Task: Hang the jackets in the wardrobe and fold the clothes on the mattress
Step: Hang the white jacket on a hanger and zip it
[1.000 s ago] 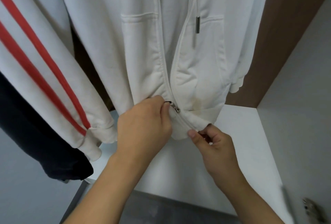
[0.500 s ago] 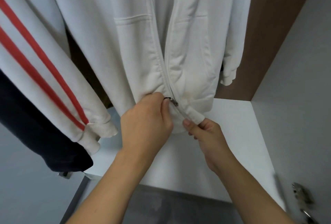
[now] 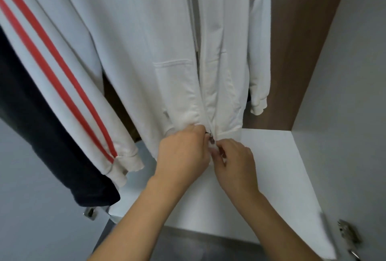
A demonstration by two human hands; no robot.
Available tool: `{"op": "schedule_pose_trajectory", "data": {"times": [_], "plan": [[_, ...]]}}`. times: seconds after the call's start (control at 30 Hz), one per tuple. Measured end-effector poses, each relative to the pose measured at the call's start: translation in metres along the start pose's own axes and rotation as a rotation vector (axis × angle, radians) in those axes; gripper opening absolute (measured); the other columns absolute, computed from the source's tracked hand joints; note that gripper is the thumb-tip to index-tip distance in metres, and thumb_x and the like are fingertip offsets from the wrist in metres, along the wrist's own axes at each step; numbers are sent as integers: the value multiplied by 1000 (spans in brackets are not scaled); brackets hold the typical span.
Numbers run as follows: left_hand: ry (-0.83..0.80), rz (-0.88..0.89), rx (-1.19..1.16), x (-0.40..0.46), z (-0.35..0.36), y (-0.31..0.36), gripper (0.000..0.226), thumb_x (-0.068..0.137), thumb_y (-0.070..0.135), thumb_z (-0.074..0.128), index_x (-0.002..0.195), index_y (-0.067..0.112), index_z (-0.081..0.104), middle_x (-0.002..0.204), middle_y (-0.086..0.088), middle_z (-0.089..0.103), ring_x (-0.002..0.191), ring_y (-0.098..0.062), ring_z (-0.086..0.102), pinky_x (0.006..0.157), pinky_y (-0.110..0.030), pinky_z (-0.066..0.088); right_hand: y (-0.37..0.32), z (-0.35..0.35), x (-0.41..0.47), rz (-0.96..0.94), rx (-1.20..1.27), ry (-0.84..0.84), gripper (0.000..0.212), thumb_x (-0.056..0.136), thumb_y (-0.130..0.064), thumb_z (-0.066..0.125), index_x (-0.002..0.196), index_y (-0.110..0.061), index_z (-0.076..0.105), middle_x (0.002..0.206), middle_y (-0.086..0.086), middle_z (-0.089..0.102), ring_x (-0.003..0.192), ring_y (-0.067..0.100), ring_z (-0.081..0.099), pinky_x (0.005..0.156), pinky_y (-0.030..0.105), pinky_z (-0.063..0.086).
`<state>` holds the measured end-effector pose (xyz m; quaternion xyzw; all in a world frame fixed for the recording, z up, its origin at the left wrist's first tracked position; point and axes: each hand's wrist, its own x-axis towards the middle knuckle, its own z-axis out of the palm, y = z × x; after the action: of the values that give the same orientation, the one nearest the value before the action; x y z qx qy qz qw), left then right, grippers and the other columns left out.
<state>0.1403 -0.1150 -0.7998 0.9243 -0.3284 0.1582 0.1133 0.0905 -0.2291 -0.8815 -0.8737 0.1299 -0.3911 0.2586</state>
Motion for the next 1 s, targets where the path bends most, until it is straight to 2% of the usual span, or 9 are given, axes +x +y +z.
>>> {"op": "schedule_pose_trajectory", "data": {"times": [0.1, 0.23, 0.4, 0.53, 0.67, 0.77, 0.87, 0.93, 1.0], "plan": [[125, -56, 11, 21, -28, -1, 28, 102, 37, 36, 97, 21, 59, 92, 2, 62, 81, -23, 60, 59, -32, 34, -1, -3, -1, 110, 49, -27, 32, 89, -26, 69, 70, -25, 43, 63, -11, 45, 57, 21, 47, 60, 35, 40], [374, -52, -72, 43, -72, 7, 26, 101, 33, 39, 85, 18, 53, 77, 4, 52, 64, -19, 44, 53, -33, 27, -9, -14, 11, 276, 79, -166, 32, 87, -31, 67, 66, -23, 45, 63, -10, 49, 69, 22, 53, 68, 37, 45], [253, 101, 35, 59, -89, 24, 19, 103, 32, 36, 87, 22, 40, 90, -1, 58, 75, -27, 57, 56, -32, 28, -53, -35, 69, 212, 176, -96, 44, 82, -52, 46, 64, -12, 47, 61, 3, 52, 66, 28, 52, 62, 40, 40], [393, 73, 55, 79, -115, 25, 13, 99, 23, 43, 87, 23, 37, 92, -4, 61, 79, -32, 60, 48, -32, 13, -44, -32, 82, 330, 47, -297, 43, 94, -39, 55, 58, -20, 40, 57, -2, 44, 61, 22, 49, 53, 31, 32], [597, 54, 4, 102, -165, 27, 16, 100, 21, 42, 84, 20, 39, 78, 1, 44, 64, -26, 40, 47, -30, 10, -36, -39, 95, 378, 19, -450, 36, 91, -46, 56, 67, -20, 50, 66, -4, 52, 62, 14, 52, 55, 28, 36], [555, 141, 75, 114, -188, 34, 11, 98, 21, 43, 88, 20, 46, 85, -2, 56, 71, -31, 54, 49, -32, 13, -69, -72, 140, 233, 175, -263, 30, 87, -52, 55, 87, -23, 62, 79, -10, 63, 74, 12, 60, 63, 30, 46], [529, 218, 182, 127, -208, 44, 9, 93, 17, 48, 96, 16, 57, 94, -5, 64, 79, -32, 63, 51, -29, 21, -99, -97, 178, 113, 160, -70, 41, 95, -40, 54, 63, -16, 42, 58, -2, 45, 56, 16, 43, 50, 30, 27], [595, 228, 177, 136, -226, 50, 10, 92, 14, 49, 97, 15, 58, 93, -5, 64, 70, -28, 56, 51, -29, 20, -99, -99, 195, 175, 54, -209, 41, 96, -37, 55, 62, -21, 37, 60, -2, 41, 59, 17, 44, 49, 26, 26], [673, 207, 164, 147, -246, 50, 6, 93, 14, 47, 92, 17, 52, 90, -3, 60, 64, -24, 42, 48, -30, 12, -97, -104, 206, 275, -2, -459, 33, 94, -37, 58, 68, -23, 43, 69, -2, 46, 67, 19, 50, 53, 24, 37]]}}
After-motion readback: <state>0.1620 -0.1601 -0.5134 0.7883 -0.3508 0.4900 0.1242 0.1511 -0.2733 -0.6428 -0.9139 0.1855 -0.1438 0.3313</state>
